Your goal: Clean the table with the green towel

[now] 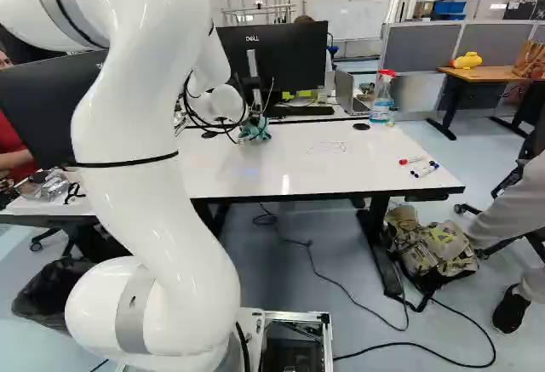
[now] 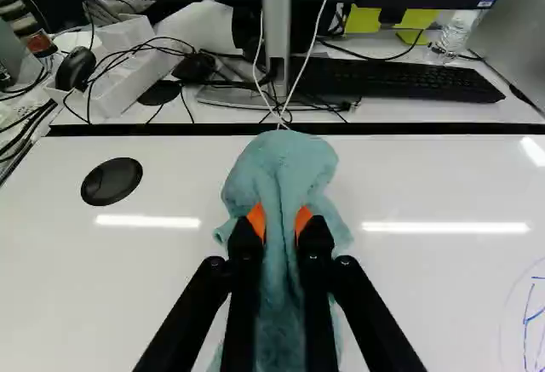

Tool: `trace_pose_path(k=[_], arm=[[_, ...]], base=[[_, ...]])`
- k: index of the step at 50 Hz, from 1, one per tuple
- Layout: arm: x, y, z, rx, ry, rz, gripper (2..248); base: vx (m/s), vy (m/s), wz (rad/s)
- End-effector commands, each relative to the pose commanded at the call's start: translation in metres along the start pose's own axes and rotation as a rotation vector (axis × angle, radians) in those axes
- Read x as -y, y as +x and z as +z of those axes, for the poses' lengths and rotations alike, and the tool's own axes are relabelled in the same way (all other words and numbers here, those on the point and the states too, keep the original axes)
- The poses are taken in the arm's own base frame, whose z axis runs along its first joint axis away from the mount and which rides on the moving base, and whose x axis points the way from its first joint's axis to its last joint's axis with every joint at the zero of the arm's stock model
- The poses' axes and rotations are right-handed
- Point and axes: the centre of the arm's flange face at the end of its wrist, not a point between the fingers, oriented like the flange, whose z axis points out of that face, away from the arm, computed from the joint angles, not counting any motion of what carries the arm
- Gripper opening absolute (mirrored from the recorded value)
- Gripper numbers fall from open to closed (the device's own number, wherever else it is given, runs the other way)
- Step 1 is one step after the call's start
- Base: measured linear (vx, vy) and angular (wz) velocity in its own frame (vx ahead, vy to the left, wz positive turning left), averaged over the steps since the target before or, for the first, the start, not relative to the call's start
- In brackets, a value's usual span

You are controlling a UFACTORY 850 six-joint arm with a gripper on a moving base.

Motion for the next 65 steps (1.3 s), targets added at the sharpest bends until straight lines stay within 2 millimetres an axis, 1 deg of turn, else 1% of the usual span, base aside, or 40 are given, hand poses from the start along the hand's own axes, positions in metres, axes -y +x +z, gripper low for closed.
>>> trace_pose_path(k=[27, 42, 65], arm=[[0.000, -0.023, 0.024, 0.052, 0.000, 0.000, 55], [0.000, -0.023, 0.024, 0.055, 0.000, 0.000, 55], [0.000, -0.028, 0.024, 0.108, 0.000, 0.000, 55]], base=[[0.000, 0.000, 0.000], [0.000, 0.000, 0.000], [0.000, 0.000, 0.000]])
